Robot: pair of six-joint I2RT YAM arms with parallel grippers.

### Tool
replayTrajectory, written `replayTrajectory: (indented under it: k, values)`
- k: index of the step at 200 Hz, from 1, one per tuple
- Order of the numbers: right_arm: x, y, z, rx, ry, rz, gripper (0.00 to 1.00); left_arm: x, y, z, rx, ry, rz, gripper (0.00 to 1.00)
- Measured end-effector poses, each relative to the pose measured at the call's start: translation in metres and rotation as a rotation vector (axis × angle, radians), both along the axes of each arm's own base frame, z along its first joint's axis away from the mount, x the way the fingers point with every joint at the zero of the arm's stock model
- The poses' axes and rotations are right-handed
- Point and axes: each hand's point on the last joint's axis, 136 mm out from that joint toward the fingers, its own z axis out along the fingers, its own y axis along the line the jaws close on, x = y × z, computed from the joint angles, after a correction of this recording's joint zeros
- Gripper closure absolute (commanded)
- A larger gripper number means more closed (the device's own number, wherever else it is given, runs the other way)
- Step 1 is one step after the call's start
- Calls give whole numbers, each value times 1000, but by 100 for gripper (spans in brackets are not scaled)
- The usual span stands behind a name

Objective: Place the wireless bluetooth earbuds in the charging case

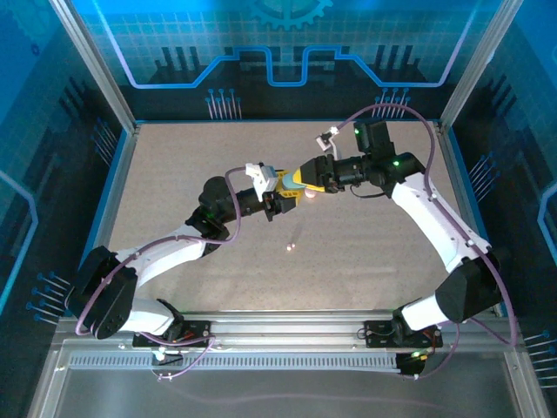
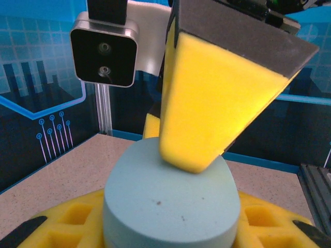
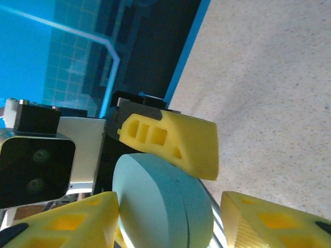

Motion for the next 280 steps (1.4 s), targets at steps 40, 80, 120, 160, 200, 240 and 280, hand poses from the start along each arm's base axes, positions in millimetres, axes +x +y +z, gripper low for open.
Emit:
replayTrajectory:
  k: [40,80,120,160,200,240,280]
  values:
    - [-1,4,0,43,36,35,63,0,0,0,-7,12,-4,64]
    - [2,4,-1,54,46,32,76,2,1,0,-10,12,-1,61]
    - [5,2,-9,61,70,15,82,4,2,-8,12,40,5,52]
    - [19,-10,-28,45,115,-70,85,8,1,-14,40,43,20,31]
    - [38,-46,-49,11,129,-221,85,12,3,-17,50,55,45,22]
    - [60,-110,-99,-88,177,-456,85,16,8,-17,62,49,88,18]
    - [63,-145,-157,-214,260,-563,84,19,22,-8,68,60,172,7]
